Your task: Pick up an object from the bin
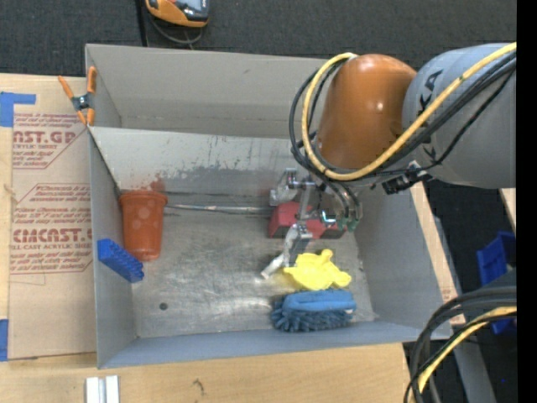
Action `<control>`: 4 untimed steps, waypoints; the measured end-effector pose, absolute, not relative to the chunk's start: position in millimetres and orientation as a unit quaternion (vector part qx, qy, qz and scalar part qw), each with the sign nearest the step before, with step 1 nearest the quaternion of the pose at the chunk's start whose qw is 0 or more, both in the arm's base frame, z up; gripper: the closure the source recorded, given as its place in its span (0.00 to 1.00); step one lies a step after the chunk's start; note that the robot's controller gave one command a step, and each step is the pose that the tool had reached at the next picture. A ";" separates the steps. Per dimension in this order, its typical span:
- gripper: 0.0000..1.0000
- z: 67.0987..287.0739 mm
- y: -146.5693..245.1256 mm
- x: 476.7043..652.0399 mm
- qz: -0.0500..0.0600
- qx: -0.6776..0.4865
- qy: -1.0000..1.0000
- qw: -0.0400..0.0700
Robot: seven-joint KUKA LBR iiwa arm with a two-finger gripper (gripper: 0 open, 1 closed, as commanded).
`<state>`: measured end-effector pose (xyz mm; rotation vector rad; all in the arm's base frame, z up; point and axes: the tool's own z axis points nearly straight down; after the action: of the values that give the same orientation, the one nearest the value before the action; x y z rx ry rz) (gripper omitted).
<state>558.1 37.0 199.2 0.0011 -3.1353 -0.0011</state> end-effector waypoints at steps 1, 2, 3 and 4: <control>0.00 203.7 36.9 559.8 -0.001 0.000 -1.000 -0.001; 0.00 158.5 14.8 573.0 -0.001 0.002 -1.000 -0.005; 1.00 122.3 -8.2 577.7 0.000 0.048 -0.999 -0.011; 1.00 122.2 -8.2 577.7 0.000 0.048 -0.999 -0.011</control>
Offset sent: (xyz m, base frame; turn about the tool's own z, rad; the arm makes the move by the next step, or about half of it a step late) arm 0.0226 -0.0455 -0.0893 -0.0022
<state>577.7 -8.2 122.2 0.1528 -3.1608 -0.0007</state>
